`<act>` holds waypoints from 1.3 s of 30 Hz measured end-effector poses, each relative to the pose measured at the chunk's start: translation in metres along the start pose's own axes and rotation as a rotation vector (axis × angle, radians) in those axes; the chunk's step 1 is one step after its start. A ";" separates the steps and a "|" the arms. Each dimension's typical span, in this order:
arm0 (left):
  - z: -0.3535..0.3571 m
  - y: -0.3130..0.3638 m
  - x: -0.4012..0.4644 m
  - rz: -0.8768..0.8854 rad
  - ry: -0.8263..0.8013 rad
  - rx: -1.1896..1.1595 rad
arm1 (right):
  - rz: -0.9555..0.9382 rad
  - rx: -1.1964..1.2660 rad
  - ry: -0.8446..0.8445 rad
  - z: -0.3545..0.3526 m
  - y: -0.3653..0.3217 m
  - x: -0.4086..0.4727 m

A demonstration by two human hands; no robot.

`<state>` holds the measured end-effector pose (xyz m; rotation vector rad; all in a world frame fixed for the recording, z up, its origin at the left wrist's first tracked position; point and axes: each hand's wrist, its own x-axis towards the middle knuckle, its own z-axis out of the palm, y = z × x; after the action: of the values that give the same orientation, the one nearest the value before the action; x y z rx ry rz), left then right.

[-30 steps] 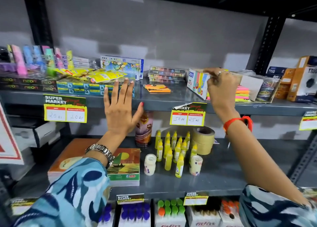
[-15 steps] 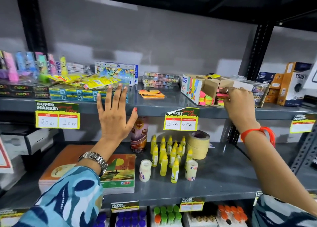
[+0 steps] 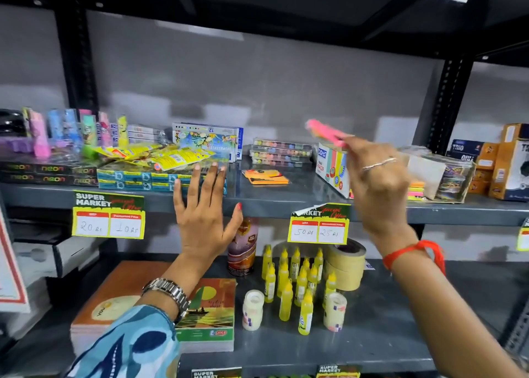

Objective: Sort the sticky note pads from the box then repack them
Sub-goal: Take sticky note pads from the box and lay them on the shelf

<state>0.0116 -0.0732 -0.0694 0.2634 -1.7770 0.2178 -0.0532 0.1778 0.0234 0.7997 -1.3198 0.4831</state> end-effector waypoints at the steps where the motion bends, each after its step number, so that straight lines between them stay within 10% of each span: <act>1: 0.000 0.001 0.000 -0.002 0.010 0.009 | -0.051 0.031 -0.094 0.004 -0.011 0.000; 11: 0.003 0.000 0.000 -0.001 0.042 0.038 | 0.179 -0.188 -0.742 0.026 -0.033 -0.008; 20: 0.009 0.001 -0.001 -0.002 0.090 0.026 | 0.316 -0.033 -0.818 0.027 -0.026 -0.010; 30: 0.008 0.001 -0.002 -0.009 0.086 0.003 | 0.421 0.040 -0.253 -0.017 0.038 -0.001; 39: 0.006 0.002 -0.002 -0.025 0.070 0.000 | 0.472 -0.333 -0.812 -0.017 0.080 -0.031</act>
<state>0.0055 -0.0733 -0.0729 0.2745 -1.7039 0.2072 -0.1062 0.2464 0.0116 0.3940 -2.3000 0.2871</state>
